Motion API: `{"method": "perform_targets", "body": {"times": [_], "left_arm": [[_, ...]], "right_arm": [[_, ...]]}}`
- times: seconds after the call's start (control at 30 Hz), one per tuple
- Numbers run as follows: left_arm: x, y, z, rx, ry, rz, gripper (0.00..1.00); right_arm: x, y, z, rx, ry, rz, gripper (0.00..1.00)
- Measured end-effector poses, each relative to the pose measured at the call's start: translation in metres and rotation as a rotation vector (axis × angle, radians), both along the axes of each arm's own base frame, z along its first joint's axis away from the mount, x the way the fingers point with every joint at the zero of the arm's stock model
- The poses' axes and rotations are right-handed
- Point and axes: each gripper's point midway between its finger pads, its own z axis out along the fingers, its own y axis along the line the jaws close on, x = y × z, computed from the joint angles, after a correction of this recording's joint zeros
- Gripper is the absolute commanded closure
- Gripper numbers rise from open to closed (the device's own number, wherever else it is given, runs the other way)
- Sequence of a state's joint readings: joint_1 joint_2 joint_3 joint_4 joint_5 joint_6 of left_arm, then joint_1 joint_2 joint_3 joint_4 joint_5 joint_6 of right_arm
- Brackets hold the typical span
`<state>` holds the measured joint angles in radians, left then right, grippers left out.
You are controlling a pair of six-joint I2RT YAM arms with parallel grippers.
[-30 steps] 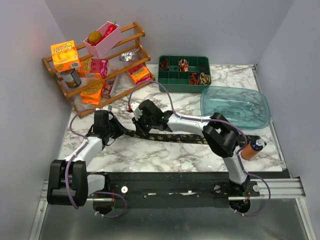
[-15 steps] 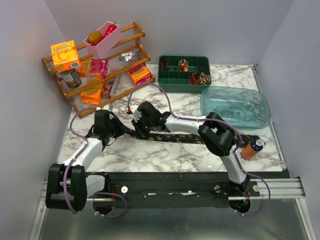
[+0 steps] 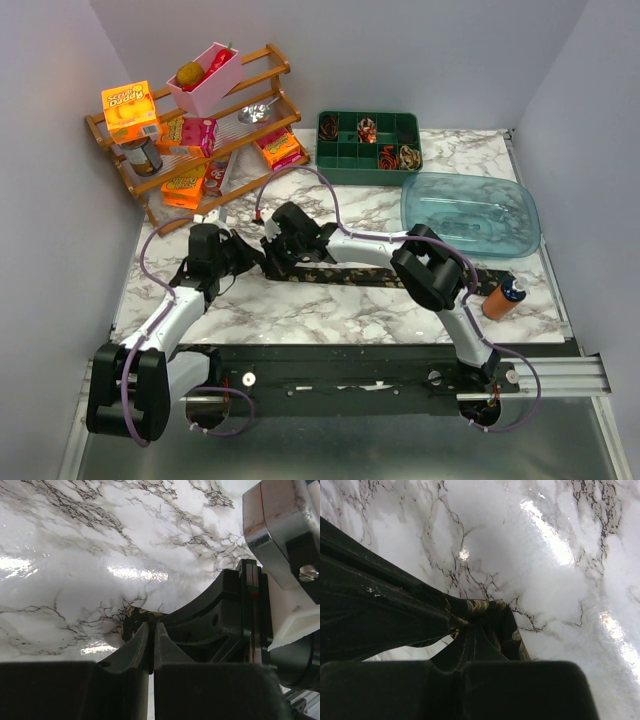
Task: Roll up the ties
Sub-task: Roll the tie at the center of the board.
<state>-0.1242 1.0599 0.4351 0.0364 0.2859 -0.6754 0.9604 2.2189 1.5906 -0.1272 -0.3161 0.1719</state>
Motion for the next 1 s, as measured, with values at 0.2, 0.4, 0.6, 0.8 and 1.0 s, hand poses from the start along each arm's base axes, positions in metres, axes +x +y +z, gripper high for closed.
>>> {"method": "perform_targets", "body": {"times": [0.2,0.4,0.6,0.8,1.0], "left_arm": [[0.000,-0.005,-0.003,-0.018,-0.003,-0.007,0.88],[-0.003,-0.009,-0.007,-0.034,-0.002,-0.013,0.88],[-0.003,-0.010,-0.007,-0.039,-0.004,-0.010,0.88],[-0.004,-0.010,-0.007,-0.046,-0.010,-0.006,0.88],[-0.003,-0.009,-0.008,-0.043,-0.013,-0.002,0.88]], "right_arm": [[-0.004,-0.001,-0.005,0.006,0.046,-0.039,0.99],[-0.006,-0.002,-0.007,0.009,0.079,-0.068,0.99],[-0.006,-0.001,-0.009,0.010,0.095,-0.090,0.99],[-0.006,-0.001,-0.010,0.011,0.107,-0.100,0.99],[-0.005,-0.001,-0.010,0.010,0.101,-0.103,0.99]]}}
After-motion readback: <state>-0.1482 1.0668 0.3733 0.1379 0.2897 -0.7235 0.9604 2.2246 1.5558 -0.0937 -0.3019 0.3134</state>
